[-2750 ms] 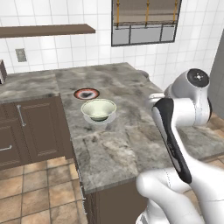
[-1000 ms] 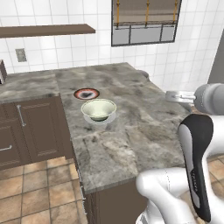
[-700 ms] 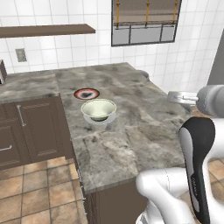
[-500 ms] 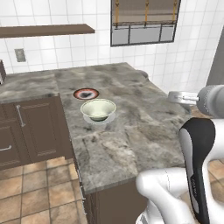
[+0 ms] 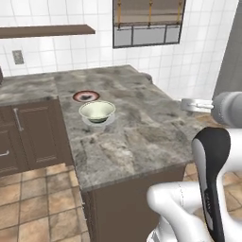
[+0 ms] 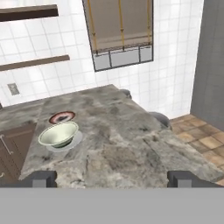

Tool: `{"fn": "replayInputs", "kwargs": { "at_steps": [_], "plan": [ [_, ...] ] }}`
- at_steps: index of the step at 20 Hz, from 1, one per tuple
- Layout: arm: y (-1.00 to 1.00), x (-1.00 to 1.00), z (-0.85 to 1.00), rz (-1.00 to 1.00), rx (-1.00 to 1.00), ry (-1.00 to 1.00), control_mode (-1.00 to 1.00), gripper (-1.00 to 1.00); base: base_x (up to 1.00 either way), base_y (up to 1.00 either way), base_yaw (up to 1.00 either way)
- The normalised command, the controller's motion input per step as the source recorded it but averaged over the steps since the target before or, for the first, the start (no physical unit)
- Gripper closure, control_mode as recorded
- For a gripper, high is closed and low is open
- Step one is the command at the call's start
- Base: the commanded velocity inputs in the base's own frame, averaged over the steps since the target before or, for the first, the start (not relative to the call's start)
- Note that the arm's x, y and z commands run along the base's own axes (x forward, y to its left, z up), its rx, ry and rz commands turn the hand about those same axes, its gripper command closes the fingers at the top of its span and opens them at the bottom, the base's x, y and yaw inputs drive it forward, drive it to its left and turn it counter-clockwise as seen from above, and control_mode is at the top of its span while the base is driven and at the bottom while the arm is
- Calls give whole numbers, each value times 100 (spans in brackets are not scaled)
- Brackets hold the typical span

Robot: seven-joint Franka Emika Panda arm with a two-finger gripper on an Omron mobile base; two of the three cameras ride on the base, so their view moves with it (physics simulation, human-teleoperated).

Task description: Move the bowls from the cabinet to the plates on the dining table.

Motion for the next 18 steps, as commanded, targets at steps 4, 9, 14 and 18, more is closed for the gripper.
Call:
{"fn": "replayInputs", "kwargs": {
  "at_steps": [4,9,14,18],
  "plan": [
    [0,0,0,0,0,0,100,-100,-55,-64,-10],
    [0,0,0,0,0,0,100,-100,-23,-69,-19],
    [0,0,0,0,0,0,100,-100,-1,-58,-30],
    [0,0,0,0,0,0,100,-100,0,-36,-39]
  ]
}}
